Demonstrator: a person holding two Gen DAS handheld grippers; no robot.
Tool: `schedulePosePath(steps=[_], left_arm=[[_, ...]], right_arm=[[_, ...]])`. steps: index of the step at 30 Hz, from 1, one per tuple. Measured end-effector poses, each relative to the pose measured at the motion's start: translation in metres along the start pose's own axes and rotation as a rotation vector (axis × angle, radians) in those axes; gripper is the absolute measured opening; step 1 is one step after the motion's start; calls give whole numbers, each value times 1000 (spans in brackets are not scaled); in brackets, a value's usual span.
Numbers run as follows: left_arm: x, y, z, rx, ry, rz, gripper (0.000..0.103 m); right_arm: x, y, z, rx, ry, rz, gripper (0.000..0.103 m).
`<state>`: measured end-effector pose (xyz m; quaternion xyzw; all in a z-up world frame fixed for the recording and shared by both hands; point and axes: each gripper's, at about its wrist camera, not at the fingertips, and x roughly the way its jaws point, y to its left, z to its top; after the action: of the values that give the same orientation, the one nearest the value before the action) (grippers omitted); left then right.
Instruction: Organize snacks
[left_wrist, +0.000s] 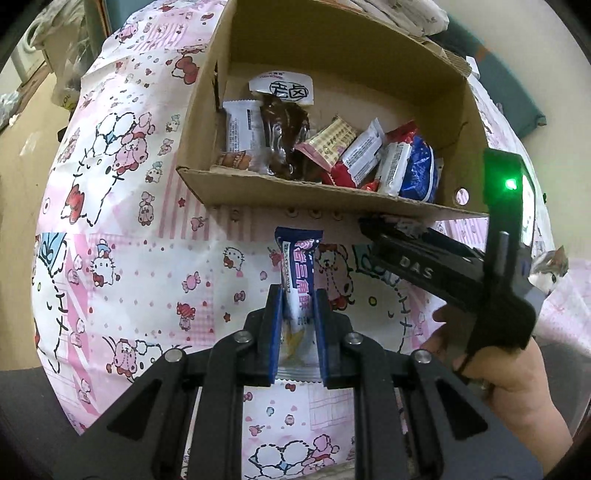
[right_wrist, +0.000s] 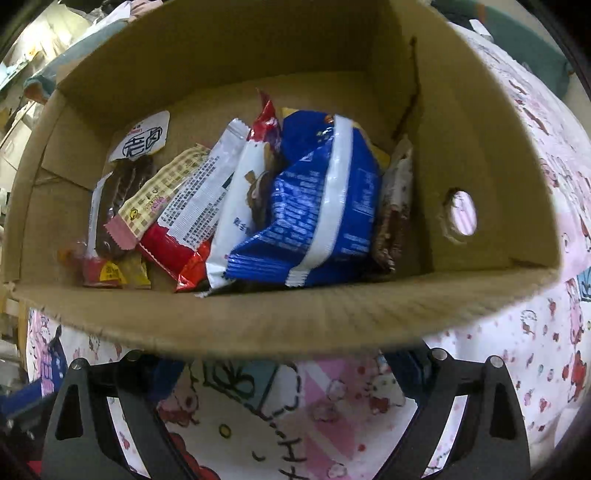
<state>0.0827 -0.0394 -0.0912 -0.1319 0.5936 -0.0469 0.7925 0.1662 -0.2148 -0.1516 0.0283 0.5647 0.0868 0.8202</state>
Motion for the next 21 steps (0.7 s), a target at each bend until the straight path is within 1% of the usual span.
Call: schedulePosePath(steps=[5,8,9,13,14,16,19,21], left_arm=[[7,4,0,-8,8,26,14],[10,10,0,-26,18,34,14],[11,11,0,-27,19,37,14],[14,10,1,-20,15,48,14],[14,10,1,-18,14,49,14],[15,8,1,-11,10,51,14],[16,7,1,0,6,56,14],[16,6,-1,2,4,59,14]], right_arm=[[10,5,8,2,12,-34,95],[13,9,9,-24,26,-60,89],[15,12,11,-32,35,-69,86],[17,20,11,-23,50,-49,73],[16,24,9,-24,51,-46,62],[15,22,3,-27,51,-36,59],[12,22,1,-17,56,-21,52],[9,18,0,-6,57,-10,33]])
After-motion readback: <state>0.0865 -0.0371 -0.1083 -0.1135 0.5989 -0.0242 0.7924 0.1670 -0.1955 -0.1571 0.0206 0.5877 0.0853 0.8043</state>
